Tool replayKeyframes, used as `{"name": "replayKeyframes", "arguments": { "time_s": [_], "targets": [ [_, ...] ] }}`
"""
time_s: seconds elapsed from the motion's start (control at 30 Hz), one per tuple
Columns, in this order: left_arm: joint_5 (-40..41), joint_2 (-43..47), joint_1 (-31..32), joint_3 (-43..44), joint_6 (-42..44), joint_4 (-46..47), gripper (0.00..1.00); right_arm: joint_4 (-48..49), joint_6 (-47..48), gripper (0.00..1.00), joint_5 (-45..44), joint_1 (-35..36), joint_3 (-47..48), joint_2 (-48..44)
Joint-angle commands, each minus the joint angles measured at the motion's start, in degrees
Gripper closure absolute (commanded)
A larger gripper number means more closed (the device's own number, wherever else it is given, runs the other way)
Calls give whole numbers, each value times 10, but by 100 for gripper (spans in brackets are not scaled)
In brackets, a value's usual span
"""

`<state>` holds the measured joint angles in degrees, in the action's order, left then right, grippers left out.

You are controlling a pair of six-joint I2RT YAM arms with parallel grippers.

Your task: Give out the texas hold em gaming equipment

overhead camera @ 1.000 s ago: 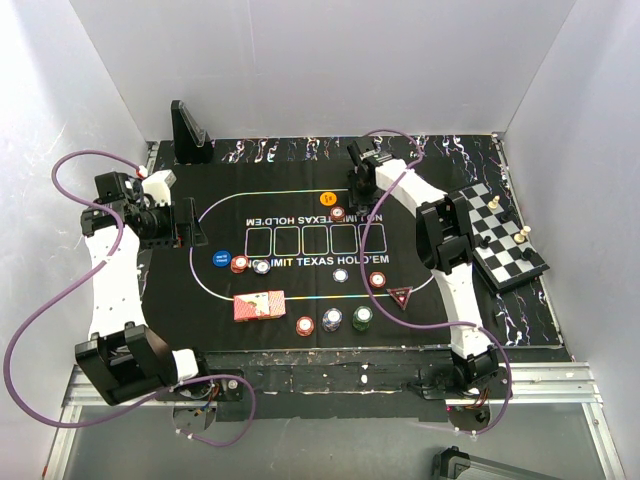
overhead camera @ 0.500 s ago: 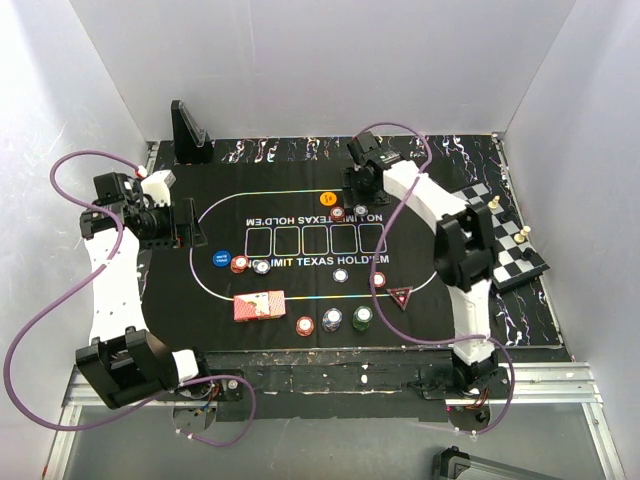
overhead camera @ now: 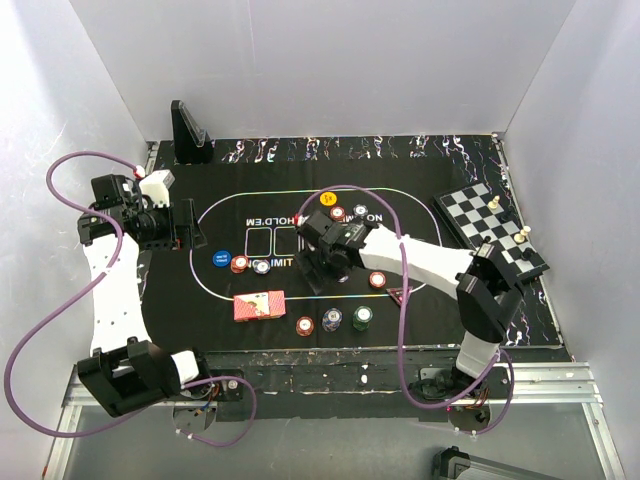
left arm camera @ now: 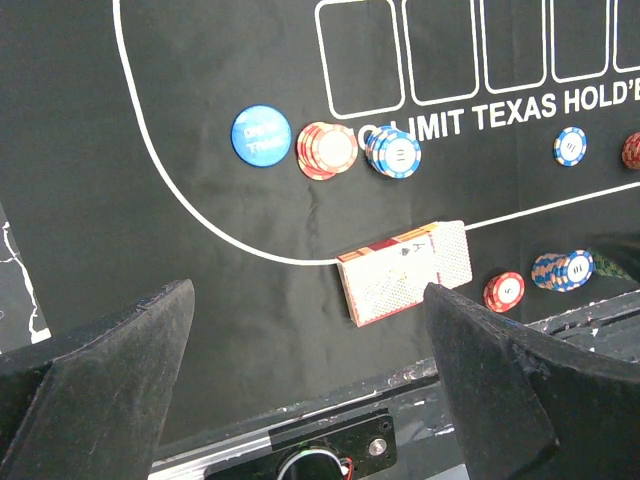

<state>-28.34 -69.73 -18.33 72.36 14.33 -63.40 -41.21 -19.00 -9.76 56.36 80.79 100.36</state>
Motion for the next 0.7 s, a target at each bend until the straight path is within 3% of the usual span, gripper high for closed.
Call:
{"name": "replayKeyframes", "arguments": {
  "time_s": [0.0, 0.5, 0.67],
  "targets": [
    [-8, 24, -5, 6, -2, -8, 0, -10, -28, 15, 12, 24, -39, -14],
    [-4, 33, -4, 6, 1, -12, 0, 27, -76, 13, 45, 89, -109, 22],
    [-1, 35, -5, 1, 2, -9, 0, 34, -80, 20, 42, 91, -115, 34]
  ]
}}
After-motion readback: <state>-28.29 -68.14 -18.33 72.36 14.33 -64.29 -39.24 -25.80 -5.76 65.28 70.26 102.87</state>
